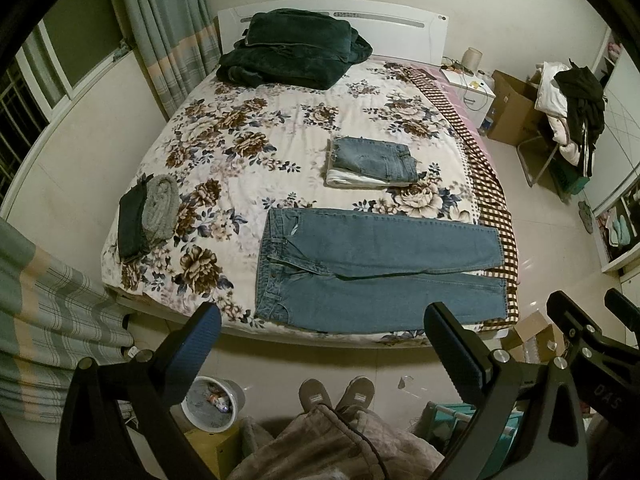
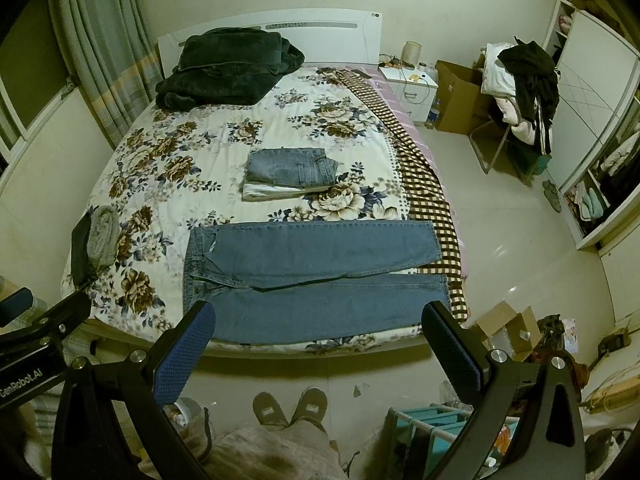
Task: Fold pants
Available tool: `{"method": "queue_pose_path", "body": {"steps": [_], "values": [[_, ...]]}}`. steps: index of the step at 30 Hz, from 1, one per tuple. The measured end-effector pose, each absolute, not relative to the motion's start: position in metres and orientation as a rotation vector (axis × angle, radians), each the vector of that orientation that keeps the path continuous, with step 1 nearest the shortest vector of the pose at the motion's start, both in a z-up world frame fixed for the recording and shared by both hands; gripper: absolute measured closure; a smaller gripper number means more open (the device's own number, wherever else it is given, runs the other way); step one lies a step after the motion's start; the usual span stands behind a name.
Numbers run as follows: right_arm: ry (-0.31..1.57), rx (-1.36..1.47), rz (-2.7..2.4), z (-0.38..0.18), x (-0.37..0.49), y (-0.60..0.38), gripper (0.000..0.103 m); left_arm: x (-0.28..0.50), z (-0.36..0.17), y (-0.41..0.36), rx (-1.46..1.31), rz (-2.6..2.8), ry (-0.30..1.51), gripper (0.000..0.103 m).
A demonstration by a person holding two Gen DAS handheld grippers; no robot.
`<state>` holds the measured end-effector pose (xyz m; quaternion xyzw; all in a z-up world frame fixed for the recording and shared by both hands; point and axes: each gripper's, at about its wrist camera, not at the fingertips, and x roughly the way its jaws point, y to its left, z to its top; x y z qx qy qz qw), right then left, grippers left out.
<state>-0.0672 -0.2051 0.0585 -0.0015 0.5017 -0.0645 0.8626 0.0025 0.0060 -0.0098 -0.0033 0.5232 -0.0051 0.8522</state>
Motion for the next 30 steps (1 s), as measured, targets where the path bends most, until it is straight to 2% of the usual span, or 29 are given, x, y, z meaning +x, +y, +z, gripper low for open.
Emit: {"method": "queue_pose_path", "body": {"steps": [30], "values": [[1.056, -0.002, -0.136, 0.0570, -0.0639, -0.2032, 0.000, 0.0040, -0.0084, 0.0060, -0.006, -0.011, 1.100, 0.000]]}}
